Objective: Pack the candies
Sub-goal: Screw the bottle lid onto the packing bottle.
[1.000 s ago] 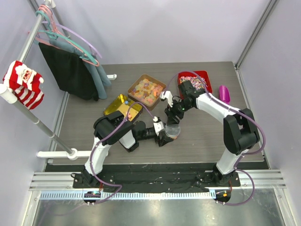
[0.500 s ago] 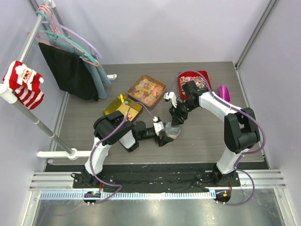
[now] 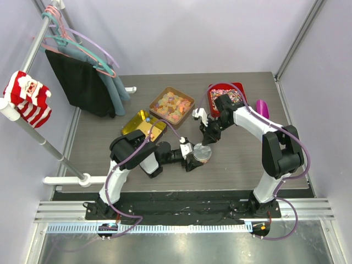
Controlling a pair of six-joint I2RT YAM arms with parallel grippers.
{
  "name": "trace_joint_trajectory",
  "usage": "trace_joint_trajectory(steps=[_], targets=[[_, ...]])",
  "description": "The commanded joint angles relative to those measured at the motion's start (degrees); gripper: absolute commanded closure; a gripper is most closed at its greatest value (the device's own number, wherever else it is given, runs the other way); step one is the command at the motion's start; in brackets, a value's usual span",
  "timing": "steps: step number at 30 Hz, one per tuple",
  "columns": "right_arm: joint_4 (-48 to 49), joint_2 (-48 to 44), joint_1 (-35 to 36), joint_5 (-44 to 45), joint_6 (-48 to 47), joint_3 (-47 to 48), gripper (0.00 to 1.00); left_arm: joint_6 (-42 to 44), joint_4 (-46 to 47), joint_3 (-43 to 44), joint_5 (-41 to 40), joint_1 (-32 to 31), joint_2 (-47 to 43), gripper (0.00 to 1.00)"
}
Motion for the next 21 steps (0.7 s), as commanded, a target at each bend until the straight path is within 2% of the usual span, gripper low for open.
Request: trace_joint_trajectory(steps=[1,21], targets=[[-5.6,0.0,0.6,-0.4,-1.0,-1.0,0.81,3.2,4.2,-0.1,-3.4,0.1,1.7,0.42],[-9.7,-4.5,-0.1,4.8,-2.1,-9.0,0.81,2.8,3.2,0.3,-4.7,0.2,1.5,0.45]])
